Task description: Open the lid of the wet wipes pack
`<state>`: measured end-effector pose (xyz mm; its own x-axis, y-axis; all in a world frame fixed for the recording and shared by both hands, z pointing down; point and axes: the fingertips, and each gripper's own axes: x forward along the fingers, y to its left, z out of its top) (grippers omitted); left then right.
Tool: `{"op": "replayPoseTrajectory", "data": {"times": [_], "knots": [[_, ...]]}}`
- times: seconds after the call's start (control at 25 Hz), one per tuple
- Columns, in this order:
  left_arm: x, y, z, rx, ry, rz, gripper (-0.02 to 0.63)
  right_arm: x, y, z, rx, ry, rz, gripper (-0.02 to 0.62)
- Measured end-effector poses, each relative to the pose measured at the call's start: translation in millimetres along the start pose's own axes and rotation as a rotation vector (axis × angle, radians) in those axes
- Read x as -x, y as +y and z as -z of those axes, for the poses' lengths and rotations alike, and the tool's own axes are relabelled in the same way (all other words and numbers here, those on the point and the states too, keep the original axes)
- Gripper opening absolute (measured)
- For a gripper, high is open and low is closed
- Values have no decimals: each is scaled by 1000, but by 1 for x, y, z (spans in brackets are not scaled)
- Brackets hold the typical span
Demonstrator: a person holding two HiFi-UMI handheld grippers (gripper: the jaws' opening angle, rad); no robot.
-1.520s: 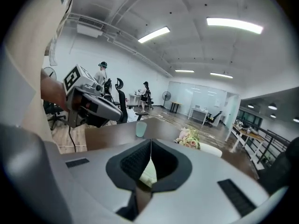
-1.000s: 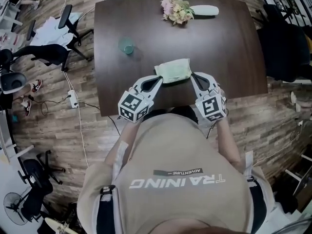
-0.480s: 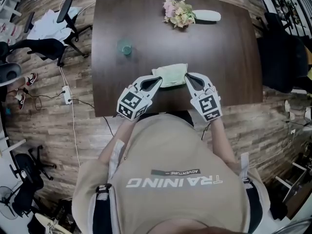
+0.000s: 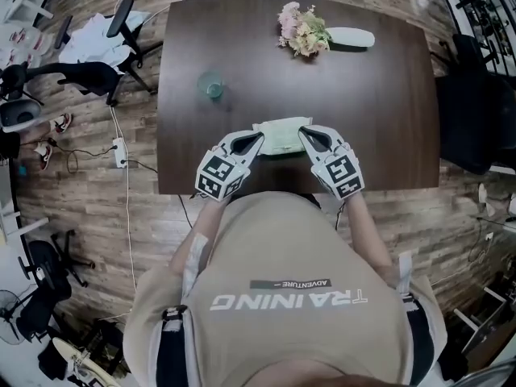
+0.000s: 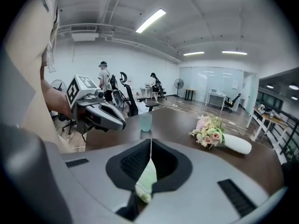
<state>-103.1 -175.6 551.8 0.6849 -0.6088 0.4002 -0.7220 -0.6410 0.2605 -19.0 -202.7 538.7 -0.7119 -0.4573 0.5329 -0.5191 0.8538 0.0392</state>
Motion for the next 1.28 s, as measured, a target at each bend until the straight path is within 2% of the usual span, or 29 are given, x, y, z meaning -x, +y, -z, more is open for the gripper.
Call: {"op": "replayPoseTrajectory", "data": {"times": [0.24, 0.44, 0.6, 0.76, 0.92, 1.04, 1.16, 1.28], "knots": [[-23, 15, 45, -7, 92, -36, 9, -15, 19, 24, -1, 91, -97, 15], [-40, 7, 63, -15, 133, 19, 9, -25, 29, 40, 31, 137, -124, 15], [-52, 5, 73, -65, 163, 39, 9, -34, 26, 59, 1, 176, -123, 15], [-64, 4, 82, -119, 200, 40, 9, -34, 22, 86, 57, 248, -114, 15], [-67, 16, 96, -146, 248, 44, 9, -46, 26, 92, 66, 283, -112, 15], [-70, 18, 109, -177, 302, 52, 9, -52, 32, 98, 117, 331, -137, 15], [-72, 20, 117, -162, 309, 59, 9, -55, 34, 101, 202, 367, -156, 15], [-72, 23, 120, -142, 320, 74, 9, -58, 34, 101, 233, 372, -155, 17]]}}
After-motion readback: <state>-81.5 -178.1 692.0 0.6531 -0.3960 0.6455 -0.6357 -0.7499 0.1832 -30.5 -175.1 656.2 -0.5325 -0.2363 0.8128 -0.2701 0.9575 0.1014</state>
